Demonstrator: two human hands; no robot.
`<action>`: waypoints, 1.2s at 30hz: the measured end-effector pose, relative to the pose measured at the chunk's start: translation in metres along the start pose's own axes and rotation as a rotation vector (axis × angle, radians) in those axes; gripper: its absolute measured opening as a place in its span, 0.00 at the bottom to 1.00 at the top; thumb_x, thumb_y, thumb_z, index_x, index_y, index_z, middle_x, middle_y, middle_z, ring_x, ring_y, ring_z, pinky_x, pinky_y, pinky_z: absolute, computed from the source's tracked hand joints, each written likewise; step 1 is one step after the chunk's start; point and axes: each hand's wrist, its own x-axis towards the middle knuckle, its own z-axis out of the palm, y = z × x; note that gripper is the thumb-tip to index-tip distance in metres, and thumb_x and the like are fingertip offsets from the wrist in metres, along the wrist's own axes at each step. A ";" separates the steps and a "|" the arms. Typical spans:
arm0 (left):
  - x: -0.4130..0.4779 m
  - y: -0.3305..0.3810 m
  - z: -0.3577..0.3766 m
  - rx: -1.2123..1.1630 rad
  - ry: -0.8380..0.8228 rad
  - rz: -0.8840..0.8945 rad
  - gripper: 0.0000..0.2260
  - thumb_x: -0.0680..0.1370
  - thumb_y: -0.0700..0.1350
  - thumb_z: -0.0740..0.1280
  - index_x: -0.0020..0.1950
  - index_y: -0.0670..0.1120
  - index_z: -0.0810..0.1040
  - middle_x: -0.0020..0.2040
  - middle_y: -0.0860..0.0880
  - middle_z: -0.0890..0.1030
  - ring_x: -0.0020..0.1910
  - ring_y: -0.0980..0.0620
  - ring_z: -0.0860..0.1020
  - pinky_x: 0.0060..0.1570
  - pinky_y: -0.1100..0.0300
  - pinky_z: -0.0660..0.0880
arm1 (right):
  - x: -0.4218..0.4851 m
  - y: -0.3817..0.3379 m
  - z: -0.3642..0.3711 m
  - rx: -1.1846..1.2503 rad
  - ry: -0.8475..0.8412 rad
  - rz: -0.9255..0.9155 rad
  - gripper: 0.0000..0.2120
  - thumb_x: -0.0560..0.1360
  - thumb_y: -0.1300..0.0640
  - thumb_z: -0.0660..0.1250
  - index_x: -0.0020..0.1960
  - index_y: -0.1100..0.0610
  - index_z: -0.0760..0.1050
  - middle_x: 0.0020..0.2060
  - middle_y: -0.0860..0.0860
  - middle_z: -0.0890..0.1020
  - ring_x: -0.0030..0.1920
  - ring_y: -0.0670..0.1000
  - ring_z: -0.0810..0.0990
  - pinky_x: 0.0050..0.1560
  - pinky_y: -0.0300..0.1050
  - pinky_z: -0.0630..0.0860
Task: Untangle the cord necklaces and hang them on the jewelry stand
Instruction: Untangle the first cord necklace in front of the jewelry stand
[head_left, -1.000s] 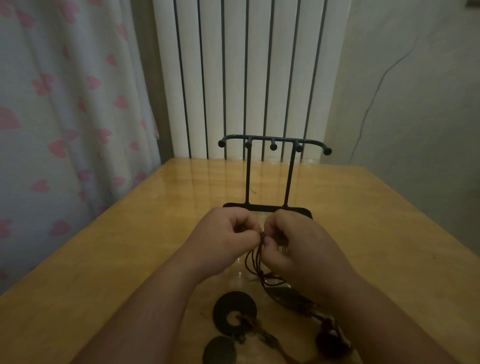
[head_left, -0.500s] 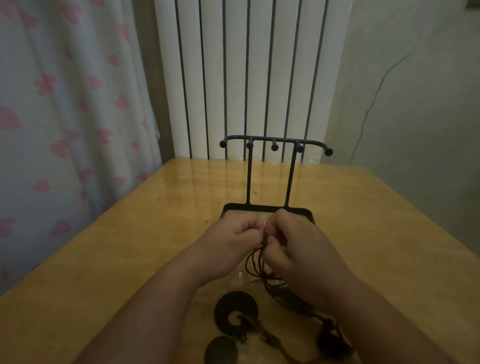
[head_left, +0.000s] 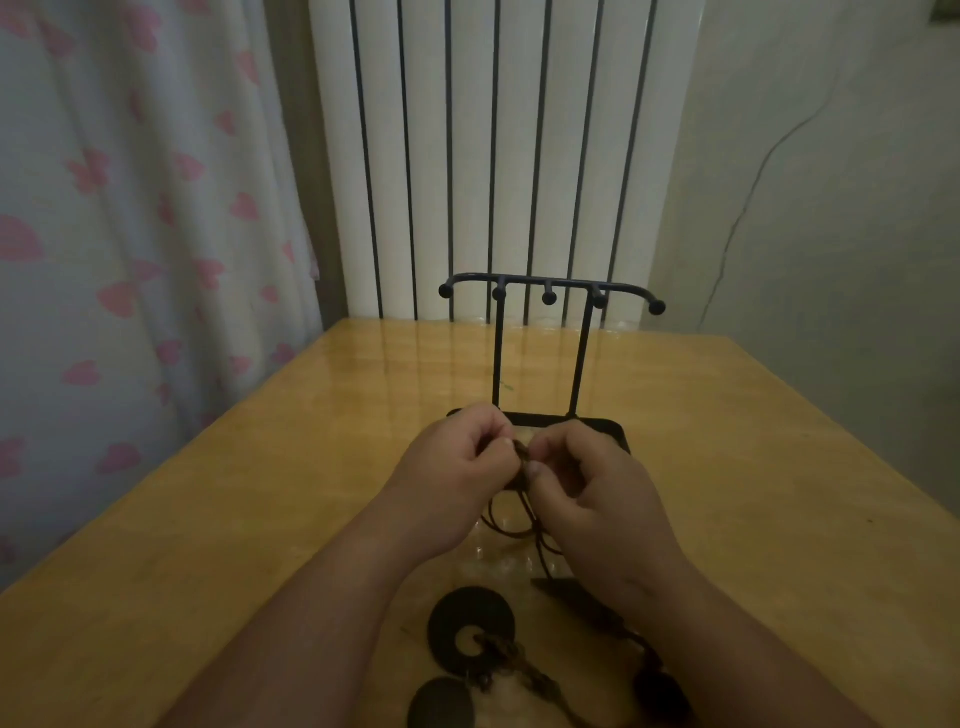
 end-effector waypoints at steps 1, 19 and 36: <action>0.000 0.001 0.000 0.033 0.008 0.017 0.08 0.76 0.48 0.63 0.37 0.55 0.72 0.32 0.55 0.72 0.33 0.58 0.69 0.35 0.60 0.70 | 0.000 0.001 -0.001 -0.014 0.012 -0.020 0.04 0.73 0.47 0.61 0.44 0.42 0.73 0.36 0.42 0.77 0.39 0.44 0.76 0.36 0.41 0.75; -0.002 0.008 0.002 -0.150 -0.016 -0.132 0.13 0.78 0.46 0.61 0.33 0.54 0.75 0.29 0.56 0.72 0.32 0.55 0.69 0.35 0.58 0.67 | 0.001 -0.004 0.002 0.022 -0.013 0.059 0.04 0.76 0.50 0.58 0.44 0.45 0.70 0.37 0.45 0.76 0.39 0.45 0.75 0.39 0.48 0.77; -0.004 0.010 -0.003 -0.010 0.033 -0.055 0.06 0.78 0.46 0.68 0.42 0.50 0.82 0.31 0.60 0.79 0.32 0.66 0.75 0.33 0.72 0.70 | 0.002 0.001 -0.006 -0.086 0.047 -0.019 0.04 0.75 0.42 0.60 0.49 0.38 0.71 0.40 0.39 0.76 0.42 0.37 0.75 0.37 0.32 0.70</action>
